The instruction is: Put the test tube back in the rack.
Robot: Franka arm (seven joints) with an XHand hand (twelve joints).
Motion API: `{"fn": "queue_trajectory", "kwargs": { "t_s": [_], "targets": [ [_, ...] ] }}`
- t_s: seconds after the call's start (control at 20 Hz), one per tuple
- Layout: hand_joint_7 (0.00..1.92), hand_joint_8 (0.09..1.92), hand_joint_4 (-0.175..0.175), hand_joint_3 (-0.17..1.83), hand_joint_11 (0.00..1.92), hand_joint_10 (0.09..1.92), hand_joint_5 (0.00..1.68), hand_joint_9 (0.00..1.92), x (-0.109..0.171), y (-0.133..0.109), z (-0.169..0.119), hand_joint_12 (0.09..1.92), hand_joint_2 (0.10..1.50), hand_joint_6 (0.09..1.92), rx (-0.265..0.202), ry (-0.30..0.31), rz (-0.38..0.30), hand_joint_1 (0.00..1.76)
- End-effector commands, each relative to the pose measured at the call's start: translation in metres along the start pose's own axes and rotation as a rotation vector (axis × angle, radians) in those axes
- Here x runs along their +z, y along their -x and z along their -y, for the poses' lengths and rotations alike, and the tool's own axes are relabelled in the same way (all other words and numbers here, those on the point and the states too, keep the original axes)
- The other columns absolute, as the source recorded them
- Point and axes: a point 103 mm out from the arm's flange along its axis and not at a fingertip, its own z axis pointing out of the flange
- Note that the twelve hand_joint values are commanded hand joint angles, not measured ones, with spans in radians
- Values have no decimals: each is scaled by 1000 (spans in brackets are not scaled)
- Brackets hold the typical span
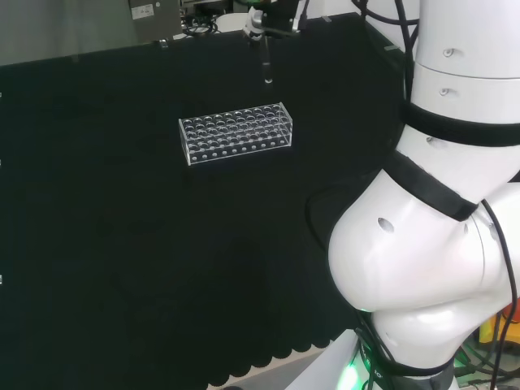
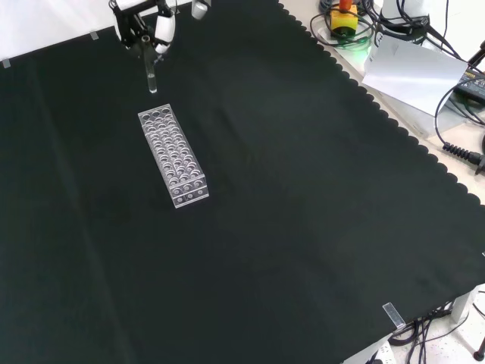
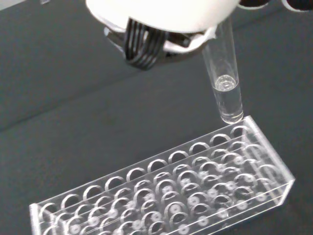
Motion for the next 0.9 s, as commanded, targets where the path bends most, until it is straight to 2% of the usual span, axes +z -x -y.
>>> {"fn": "queue_trajectory", "kwargs": {
  "t_s": [0.05,0.6,0.9],
  "targets": [
    [1744,454,-175,604,1194,416,1360,1656,12,-20,-4,910,659,477,-40,-26,-22,1228],
    [1744,455,-175,605,1193,416,1361,1656,41,-18,-22,911,659,477,-16,-75,-74,1228],
    [1743,456,-175,605,1193,416,1361,1657,53,-19,-23,912,659,477,-16,-97,-78,1228]
  ]
}}
